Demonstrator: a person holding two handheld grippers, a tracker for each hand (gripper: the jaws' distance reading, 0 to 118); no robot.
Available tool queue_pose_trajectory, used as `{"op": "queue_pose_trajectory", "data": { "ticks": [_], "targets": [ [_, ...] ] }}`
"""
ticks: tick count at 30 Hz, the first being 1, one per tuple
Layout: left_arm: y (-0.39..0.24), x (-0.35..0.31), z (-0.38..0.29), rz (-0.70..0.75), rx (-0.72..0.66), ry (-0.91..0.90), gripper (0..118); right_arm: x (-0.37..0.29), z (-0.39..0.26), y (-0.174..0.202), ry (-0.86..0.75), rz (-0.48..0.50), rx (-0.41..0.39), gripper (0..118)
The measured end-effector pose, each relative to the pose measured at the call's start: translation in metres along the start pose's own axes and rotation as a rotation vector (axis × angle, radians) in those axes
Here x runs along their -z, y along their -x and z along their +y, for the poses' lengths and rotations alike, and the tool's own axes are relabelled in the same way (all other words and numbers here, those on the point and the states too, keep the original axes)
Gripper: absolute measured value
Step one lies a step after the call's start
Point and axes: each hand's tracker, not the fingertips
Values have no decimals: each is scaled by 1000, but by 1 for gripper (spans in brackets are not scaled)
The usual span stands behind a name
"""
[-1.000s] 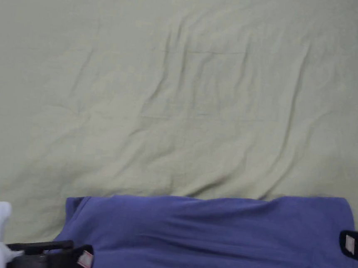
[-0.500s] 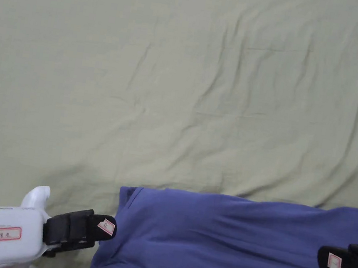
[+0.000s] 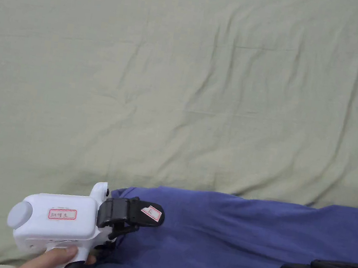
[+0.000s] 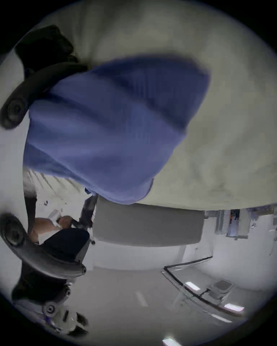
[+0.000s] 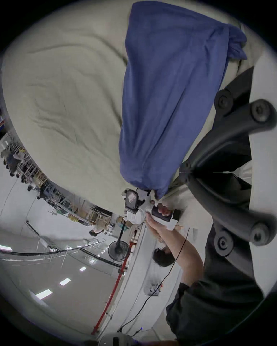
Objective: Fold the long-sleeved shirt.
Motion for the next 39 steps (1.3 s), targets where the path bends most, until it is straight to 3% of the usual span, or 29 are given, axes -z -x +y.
{"op": "queue_pose_trajectory", "data": {
  "ticks": [2, 4, 5, 6, 9, 11, 14, 15, 20, 27, 31, 35, 39],
  "targets": [
    [4, -10, -1, 1, 0, -26, 118, -3, 0, 1, -24, -27, 12, 2],
    [4, -14, -14, -52, -89, -67, 114, -5, -1, 0, -55, -50, 58, 2],
    [6, -22, -17, -32, -116, -87, 37, -6, -1, -1, -69, -53, 77, 2],
    [7, -30, -21, 63, -92, -150, 9, -6, -1, -1, -87, -63, 100, 2],
    [6, -38, -31, -42, -162, -160, 9, -1, -2, -1, -102, -65, 136, 2],
    [-5, -52, -32, -55, -133, -193, 9, 4, -2, 5, -103, -72, 139, 2],
    [-12, -72, -32, -314, -219, -208, 9, 11, 0, 15, -87, -61, 142, 2],
    [-24, -79, -35, -335, -229, -251, 9, 13, 1, 18, -81, -48, 138, 2],
    [-43, -156, -16, -168, -117, -361, 9, 21, 7, 34, -62, -27, 97, 2],
    [-74, -251, 17, 323, -46, -445, 9, 27, 13, 45, -38, -55, 73, 2],
    [-123, -231, 18, 665, 105, -509, 9, 32, 13, 47, -26, -117, 71, 2],
    [-154, -173, 5, 670, 143, -466, 9, 44, 6, 31, 26, -312, 152, 2],
    [-183, -80, -11, 786, 269, -354, 9, 43, -7, 11, 43, -328, 235, 2]
  ]
}}
